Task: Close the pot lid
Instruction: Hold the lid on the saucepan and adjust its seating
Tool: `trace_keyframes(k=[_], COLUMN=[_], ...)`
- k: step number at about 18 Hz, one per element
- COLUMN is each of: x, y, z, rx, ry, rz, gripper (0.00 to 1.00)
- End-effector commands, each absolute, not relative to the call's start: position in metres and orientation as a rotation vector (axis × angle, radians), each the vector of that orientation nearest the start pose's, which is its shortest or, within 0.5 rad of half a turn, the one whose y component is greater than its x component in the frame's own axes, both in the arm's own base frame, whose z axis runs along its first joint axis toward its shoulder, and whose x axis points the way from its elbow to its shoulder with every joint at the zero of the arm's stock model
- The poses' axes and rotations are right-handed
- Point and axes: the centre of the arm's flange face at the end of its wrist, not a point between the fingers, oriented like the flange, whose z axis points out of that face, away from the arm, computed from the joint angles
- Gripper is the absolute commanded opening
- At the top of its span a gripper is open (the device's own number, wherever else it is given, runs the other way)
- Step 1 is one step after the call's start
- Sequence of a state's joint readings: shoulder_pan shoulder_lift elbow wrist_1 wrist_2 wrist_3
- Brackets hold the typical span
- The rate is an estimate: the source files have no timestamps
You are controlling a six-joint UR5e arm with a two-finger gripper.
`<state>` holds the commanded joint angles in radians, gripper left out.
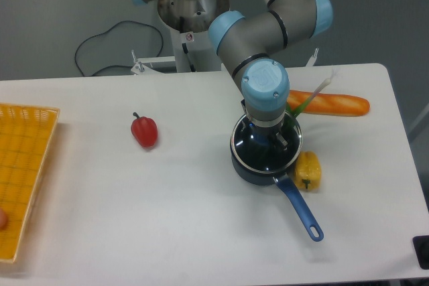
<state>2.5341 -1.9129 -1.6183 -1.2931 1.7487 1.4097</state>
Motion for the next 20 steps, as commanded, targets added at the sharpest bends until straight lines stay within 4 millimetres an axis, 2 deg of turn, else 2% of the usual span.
trace_keyframes(k=[16,20], x=[-0.4207,-0.4207], y=[0.4343,0.4343], z=[0.3029,0.3029], rx=[-3.263,-3.262], ry=[0.761,0.764], rz=[-0.068,-0.068], gripper=[0.5,0.57])
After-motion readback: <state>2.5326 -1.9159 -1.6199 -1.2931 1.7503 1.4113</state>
